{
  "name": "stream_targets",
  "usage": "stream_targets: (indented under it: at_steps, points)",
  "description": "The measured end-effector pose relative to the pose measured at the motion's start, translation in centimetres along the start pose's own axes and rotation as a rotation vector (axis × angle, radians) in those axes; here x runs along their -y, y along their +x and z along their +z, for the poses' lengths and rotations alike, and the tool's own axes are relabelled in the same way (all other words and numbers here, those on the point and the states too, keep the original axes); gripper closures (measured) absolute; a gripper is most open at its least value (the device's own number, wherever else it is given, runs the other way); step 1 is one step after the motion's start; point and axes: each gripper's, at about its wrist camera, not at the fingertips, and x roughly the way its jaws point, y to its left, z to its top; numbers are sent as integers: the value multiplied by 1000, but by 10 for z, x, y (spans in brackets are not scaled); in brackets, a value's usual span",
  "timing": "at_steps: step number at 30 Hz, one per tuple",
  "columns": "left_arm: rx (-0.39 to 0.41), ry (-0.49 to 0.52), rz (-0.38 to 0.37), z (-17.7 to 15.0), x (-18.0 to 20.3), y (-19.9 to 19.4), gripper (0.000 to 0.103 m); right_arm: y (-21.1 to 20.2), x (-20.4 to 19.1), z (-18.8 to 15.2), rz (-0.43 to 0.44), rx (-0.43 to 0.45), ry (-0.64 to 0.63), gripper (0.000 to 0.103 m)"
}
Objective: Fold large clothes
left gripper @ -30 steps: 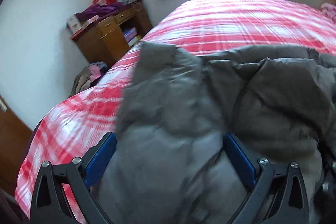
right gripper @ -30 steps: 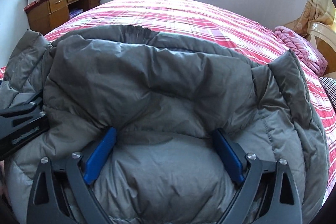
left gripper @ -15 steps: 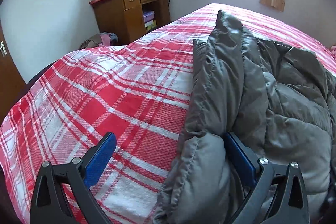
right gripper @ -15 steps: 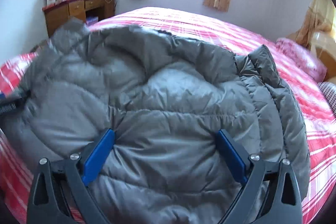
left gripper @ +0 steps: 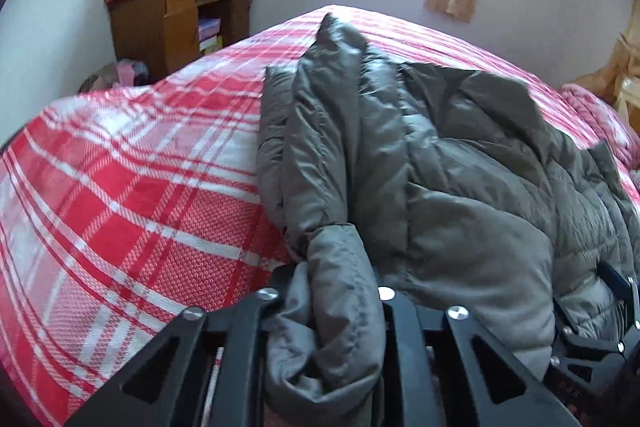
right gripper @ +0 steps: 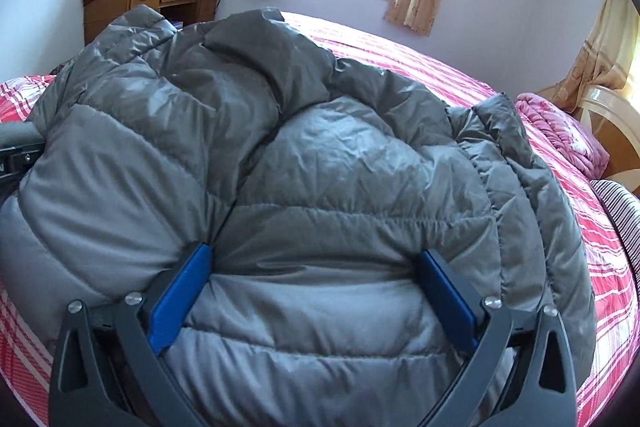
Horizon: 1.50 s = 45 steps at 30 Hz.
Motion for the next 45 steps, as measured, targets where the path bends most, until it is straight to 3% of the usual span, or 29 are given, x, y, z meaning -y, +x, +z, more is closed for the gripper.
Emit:
stream_targets:
  at_steps: [7, 9, 12, 14, 17, 19, 21, 22, 24, 25, 26, 27, 28, 30, 32, 36, 37, 39, 45]
  points:
    - [128, 67, -49, 20, 25, -65, 95, 0, -2, 2, -3, -8, -4, 0]
    - [128, 62, -55, 25, 28, -71, 94, 0, -2, 1, 4, -8, -2, 0]
    - [96, 37, 9, 22, 22, -57, 86, 0, 0, 0, 16, -5, 6, 0]
    - [36, 7, 67, 13, 11, -35, 76, 0, 3, 0, 28, -4, 13, 0]
    - [-30, -77, 101, 0, -11, -10, 50, -1, 6, -1, 49, 1, 23, 0]
    - [-25, -128, 124, -6, -22, -7, 14, -1, 7, -2, 55, 6, 26, 0]
    - [-21, -195, 127, -12, -35, -6, 8, -2, 7, -3, 56, 11, 27, 0]
    - [-24, -214, 86, -14, -38, -3, 8, -1, 7, -3, 57, 13, 27, 0]
    - [-4, -187, 72, -16, -35, -3, 9, -1, 7, -4, 54, 19, 26, 0]
    - [1, -158, 47, -17, -30, -2, 31, -1, 7, -4, 52, 22, 25, 0]
    - [2, -125, -25, -17, -22, -2, 50, -1, 7, -5, 49, 25, 24, 0]
    - [-6, -108, -61, -17, -17, -3, 76, -2, 7, -6, 47, 27, 23, 0]
    - [-19, -88, -98, -16, -11, -4, 85, -2, 6, -7, 47, 29, 22, 0]
    - [-15, -47, -112, -11, 2, -15, 93, -3, 5, -7, 47, 28, 23, 0]
    - [19, -33, -109, -2, 8, -32, 93, -3, 5, -7, 48, 22, 21, 0]
    - [146, 63, -113, 27, 31, -87, 94, -7, 16, -1, 112, 1, 35, 4]
    - [178, 93, -126, 32, 40, -102, 94, -12, 23, 1, 120, 9, 47, 10]
    - [230, 158, -141, 41, 61, -122, 94, -27, 44, 3, 144, 39, 101, 10]
    - [300, 336, -178, 55, 130, -126, 94, -63, 122, 1, 109, 124, 260, 9]
